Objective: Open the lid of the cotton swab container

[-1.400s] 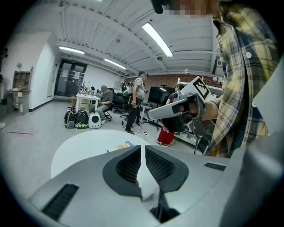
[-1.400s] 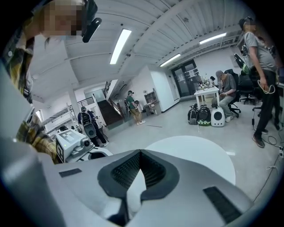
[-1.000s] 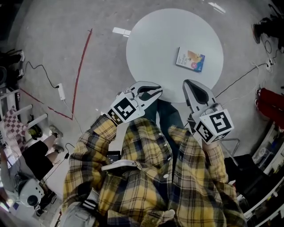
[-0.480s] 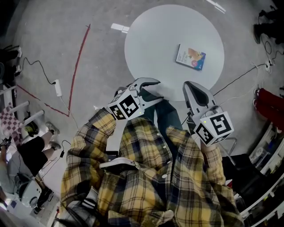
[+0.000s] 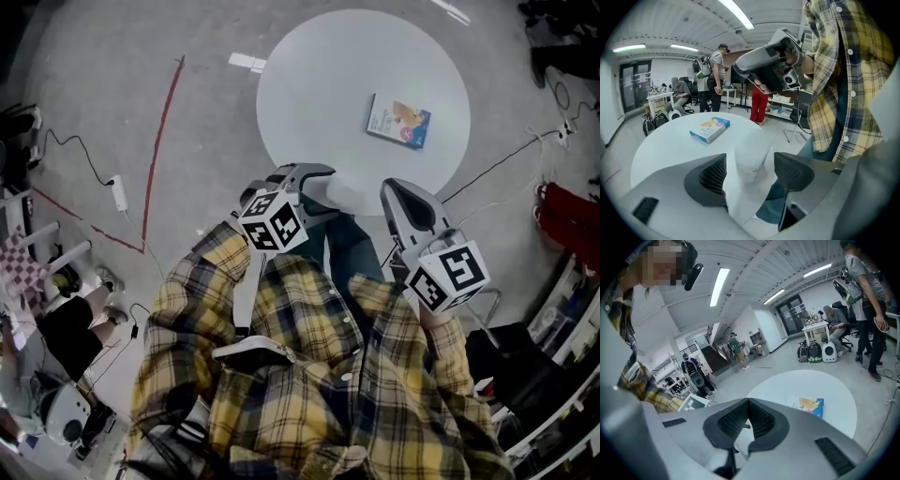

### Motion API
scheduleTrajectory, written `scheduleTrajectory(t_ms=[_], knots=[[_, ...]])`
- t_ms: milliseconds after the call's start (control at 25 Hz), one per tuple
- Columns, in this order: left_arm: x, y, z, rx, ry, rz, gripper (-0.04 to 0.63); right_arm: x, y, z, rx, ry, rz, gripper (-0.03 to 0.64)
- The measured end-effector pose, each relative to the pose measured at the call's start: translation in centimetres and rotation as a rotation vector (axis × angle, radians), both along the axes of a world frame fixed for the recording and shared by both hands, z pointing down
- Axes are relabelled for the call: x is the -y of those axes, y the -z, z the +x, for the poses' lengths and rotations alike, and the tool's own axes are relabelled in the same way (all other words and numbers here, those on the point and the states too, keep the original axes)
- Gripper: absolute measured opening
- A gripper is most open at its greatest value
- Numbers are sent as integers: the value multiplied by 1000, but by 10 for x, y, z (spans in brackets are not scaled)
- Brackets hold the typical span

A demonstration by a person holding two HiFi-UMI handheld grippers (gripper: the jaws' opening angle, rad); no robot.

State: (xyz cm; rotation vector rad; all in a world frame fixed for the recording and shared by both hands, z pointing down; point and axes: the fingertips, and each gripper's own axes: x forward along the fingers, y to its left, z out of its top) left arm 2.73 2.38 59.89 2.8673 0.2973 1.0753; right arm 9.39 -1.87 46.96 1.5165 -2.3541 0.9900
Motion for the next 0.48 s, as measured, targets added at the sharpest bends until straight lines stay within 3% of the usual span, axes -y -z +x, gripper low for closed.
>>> scheduleTrajectory(t_ms=[240, 480], knots=[[-1, -23, 6, 29, -31, -5, 314, -5, -6, 4, 6, -27, -13, 17], [-3, -39, 18, 61, -89, 43, 314, -8, -14, 14, 16, -61, -33, 17]])
